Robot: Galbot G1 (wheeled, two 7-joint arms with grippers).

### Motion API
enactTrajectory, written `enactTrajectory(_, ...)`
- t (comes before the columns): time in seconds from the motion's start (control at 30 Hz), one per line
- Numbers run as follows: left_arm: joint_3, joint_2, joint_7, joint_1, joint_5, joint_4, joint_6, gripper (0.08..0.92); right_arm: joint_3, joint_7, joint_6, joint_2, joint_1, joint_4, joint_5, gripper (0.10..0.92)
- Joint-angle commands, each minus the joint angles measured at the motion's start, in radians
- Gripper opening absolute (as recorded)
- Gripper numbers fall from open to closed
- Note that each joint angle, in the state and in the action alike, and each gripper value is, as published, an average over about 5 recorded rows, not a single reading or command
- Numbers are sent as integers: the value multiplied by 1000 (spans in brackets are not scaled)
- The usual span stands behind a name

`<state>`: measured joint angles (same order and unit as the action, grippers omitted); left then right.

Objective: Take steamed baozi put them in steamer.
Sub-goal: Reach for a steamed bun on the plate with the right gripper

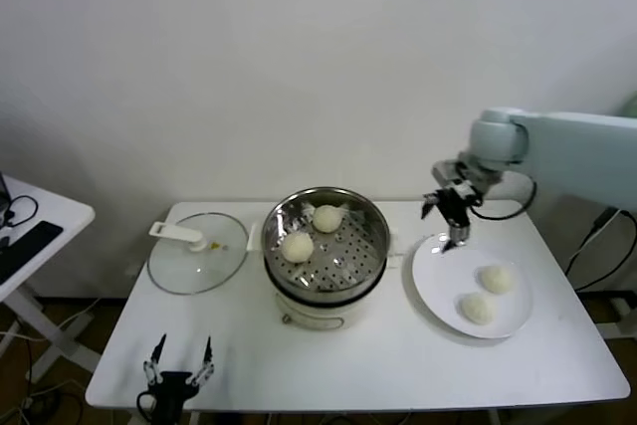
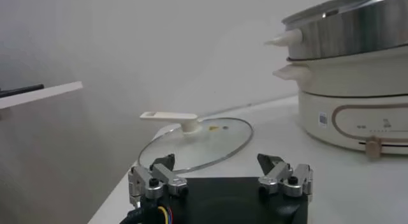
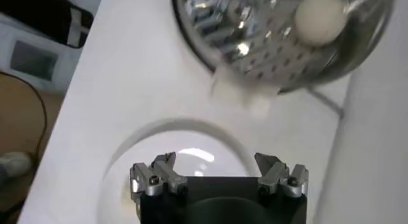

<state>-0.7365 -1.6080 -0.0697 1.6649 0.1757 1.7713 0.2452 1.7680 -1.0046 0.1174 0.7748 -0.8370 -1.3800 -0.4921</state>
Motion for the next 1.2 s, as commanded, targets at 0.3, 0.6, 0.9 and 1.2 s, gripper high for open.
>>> enactTrajectory(0.3, -6, -14, 3, -3, 15, -16, 2, 823, -265, 44, 12, -255, 441, 33, 280, 823)
enactTrajectory(0.6, 0, -12, 2, 1, 27, -12, 2, 823, -413, 81, 32, -233, 586, 81, 344, 823)
enactTrajectory(0.9, -1, -11, 2, 5, 29, -6, 2, 823, -488, 98, 45, -209, 658, 111, 372, 823)
enactTrajectory(1.2, -3, -11, 3, 6, 29, -4, 3, 823, -487, 82, 41, -205, 632, 115, 367, 757)
